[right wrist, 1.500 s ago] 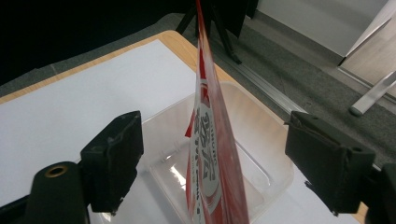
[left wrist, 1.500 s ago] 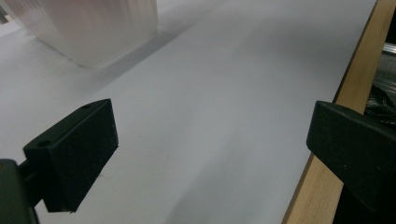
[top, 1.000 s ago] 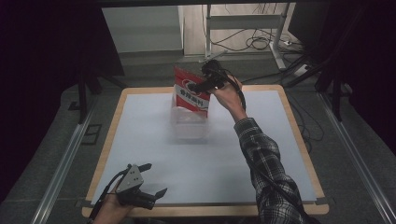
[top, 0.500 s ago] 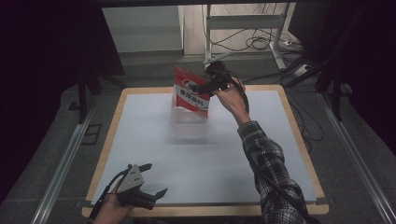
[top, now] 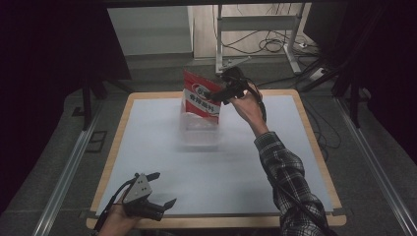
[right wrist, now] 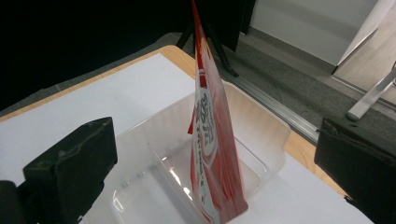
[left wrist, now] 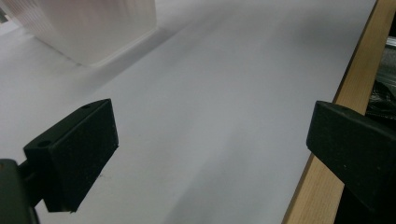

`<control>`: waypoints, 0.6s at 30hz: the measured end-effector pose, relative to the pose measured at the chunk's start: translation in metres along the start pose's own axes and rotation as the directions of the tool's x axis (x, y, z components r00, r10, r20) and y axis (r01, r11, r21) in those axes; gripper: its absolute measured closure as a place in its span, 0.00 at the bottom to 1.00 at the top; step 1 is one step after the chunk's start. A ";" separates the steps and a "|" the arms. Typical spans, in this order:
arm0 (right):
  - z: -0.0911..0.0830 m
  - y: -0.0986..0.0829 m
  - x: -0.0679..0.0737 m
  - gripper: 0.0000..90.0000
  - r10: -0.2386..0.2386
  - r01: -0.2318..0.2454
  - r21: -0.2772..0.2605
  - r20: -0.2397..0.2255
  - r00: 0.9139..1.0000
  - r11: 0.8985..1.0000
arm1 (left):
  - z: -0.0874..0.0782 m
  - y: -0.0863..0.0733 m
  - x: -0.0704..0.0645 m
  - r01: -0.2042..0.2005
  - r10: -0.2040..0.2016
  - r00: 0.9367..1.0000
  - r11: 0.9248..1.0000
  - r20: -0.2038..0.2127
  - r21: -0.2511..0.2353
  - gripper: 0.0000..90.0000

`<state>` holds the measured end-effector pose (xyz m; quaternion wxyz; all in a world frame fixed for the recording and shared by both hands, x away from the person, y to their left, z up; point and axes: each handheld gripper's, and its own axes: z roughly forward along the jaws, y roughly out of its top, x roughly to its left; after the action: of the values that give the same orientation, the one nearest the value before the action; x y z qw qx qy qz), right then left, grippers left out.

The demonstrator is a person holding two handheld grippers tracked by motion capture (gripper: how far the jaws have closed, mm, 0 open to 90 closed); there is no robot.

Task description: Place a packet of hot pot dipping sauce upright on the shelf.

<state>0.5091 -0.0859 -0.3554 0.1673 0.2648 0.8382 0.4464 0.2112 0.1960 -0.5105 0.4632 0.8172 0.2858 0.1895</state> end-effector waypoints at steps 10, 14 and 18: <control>-0.011 -0.011 -0.003 0.00 0.050 -0.050 -0.023 -0.007 0.999 0.998 | 0.000 0.000 0.000 -0.004 0.004 1.000 1.000 0.000 0.002 0.02; -0.015 -0.015 -0.003 0.00 0.047 -0.047 -0.022 -0.004 0.999 0.999 | 0.000 0.000 -0.001 -0.005 0.005 1.000 1.000 0.001 0.002 0.02; -0.020 -0.020 -0.002 0.00 0.047 -0.047 -0.033 -0.010 0.999 0.998 | 0.000 0.000 -0.001 -0.005 0.005 1.000 1.000 0.001 0.002 0.02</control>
<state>0.4943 -0.1094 -0.3612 0.1574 0.2795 0.8249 0.4654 0.2109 0.1951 -0.5107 0.4620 0.8185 0.2838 0.1900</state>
